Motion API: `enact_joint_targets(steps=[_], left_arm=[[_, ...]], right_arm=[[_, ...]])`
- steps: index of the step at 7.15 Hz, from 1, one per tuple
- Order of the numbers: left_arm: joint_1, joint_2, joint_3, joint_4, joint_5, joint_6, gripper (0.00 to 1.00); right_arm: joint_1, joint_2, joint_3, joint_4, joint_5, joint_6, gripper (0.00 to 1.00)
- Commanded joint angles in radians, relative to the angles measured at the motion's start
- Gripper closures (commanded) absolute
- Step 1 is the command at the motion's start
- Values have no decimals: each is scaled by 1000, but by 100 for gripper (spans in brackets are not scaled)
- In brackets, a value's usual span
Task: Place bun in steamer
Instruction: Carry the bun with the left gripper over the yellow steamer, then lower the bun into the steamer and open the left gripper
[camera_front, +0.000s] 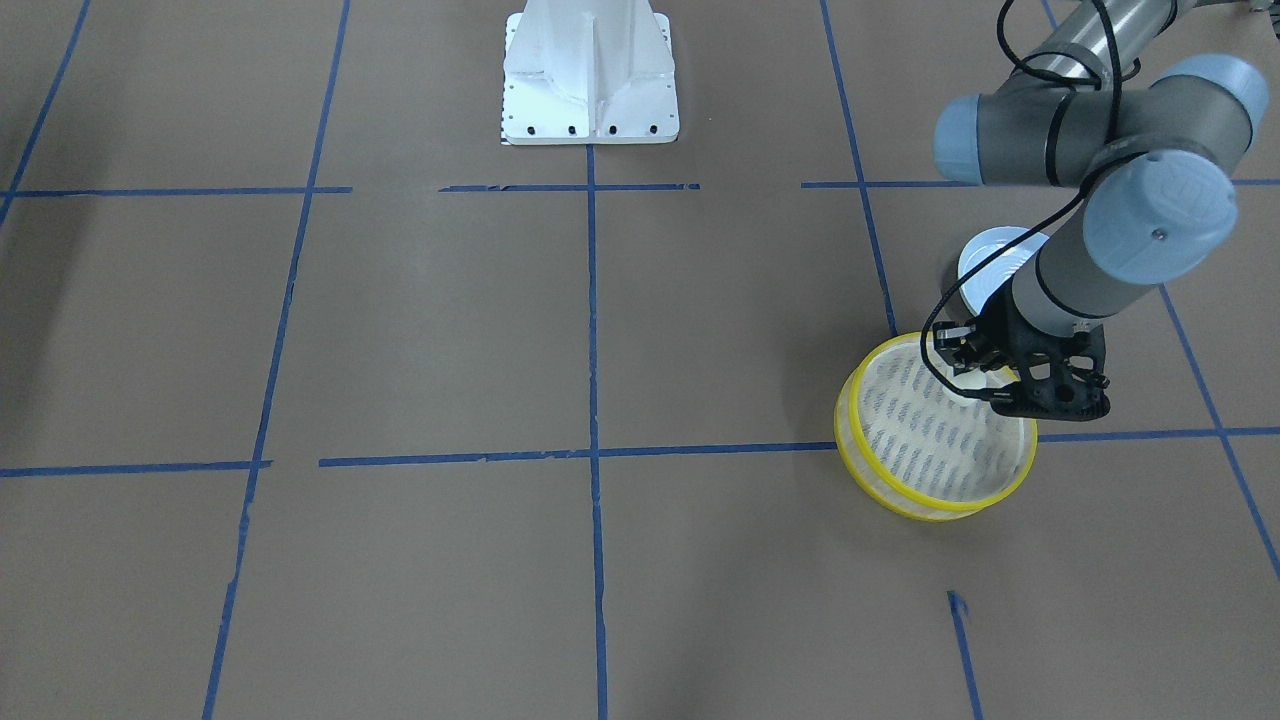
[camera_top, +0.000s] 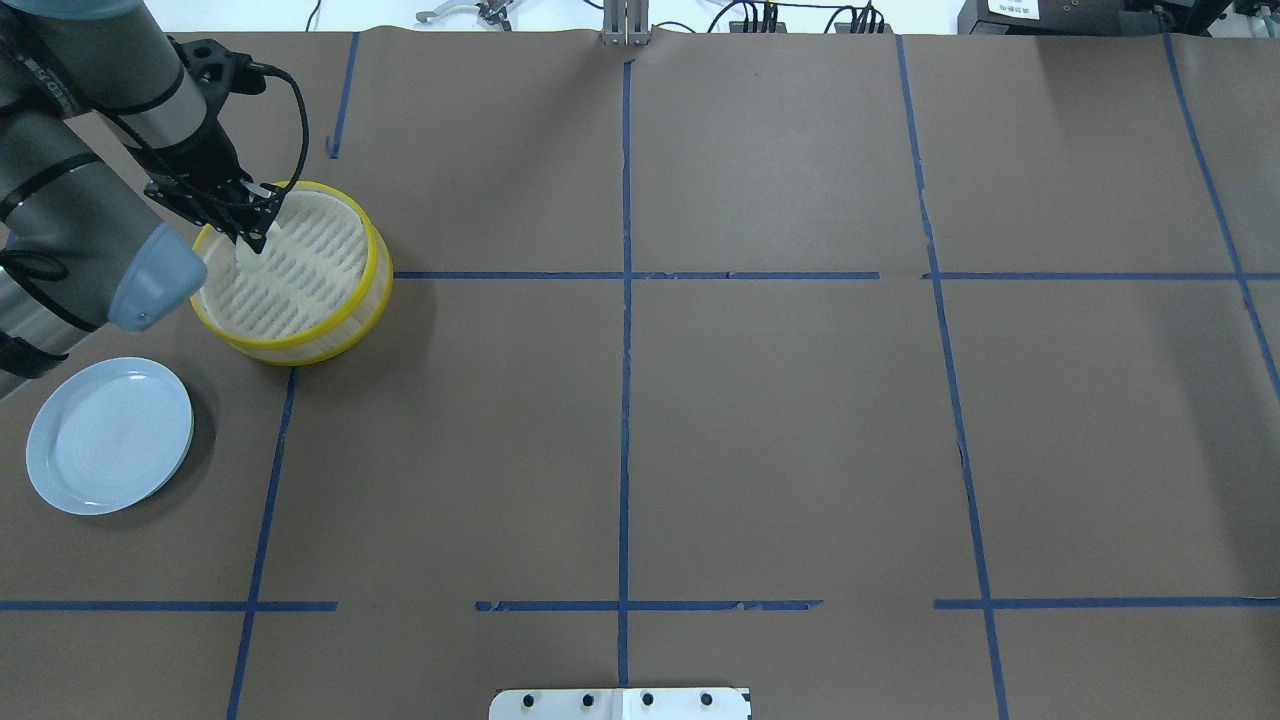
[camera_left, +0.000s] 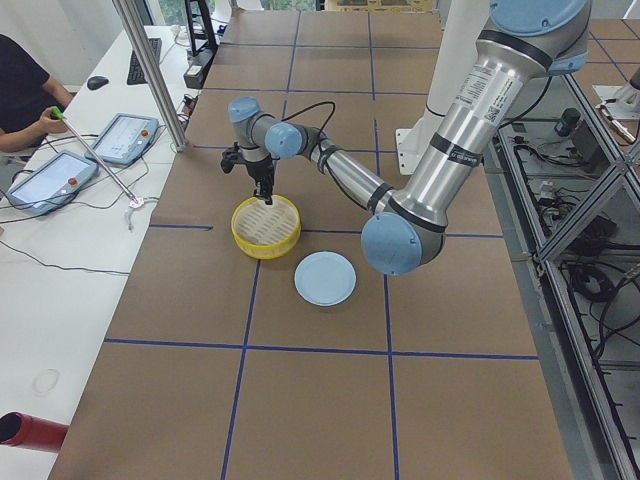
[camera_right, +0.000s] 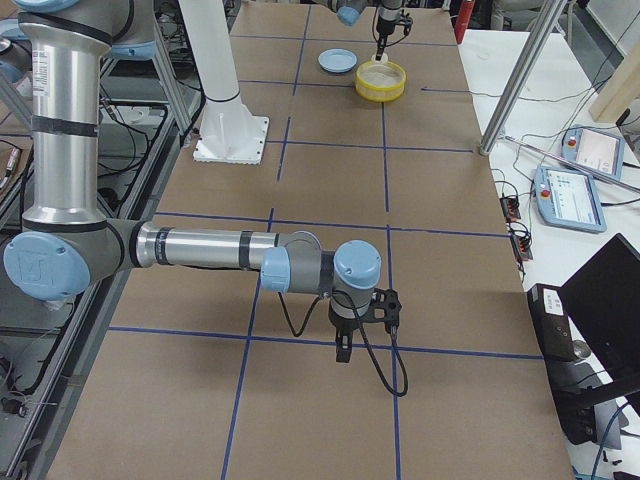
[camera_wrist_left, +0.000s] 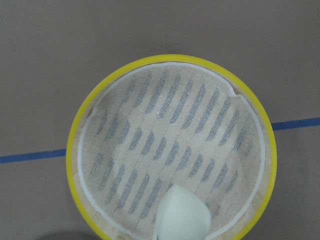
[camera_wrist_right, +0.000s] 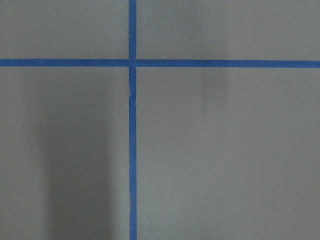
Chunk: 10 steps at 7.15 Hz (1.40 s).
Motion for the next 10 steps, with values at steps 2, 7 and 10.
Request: enact_joint_targets(steps=[2,7,10], left_arm=[[39,6,108,-171,3,-62,79],[50,14,139,-223,67,-64,62],[47,32,122,-263,67,-56,0]], right_arm=[[0,0,0,0,0,0,0],[0,0,0,0,0,0,0],[1,0,0,0,0,0,0]])
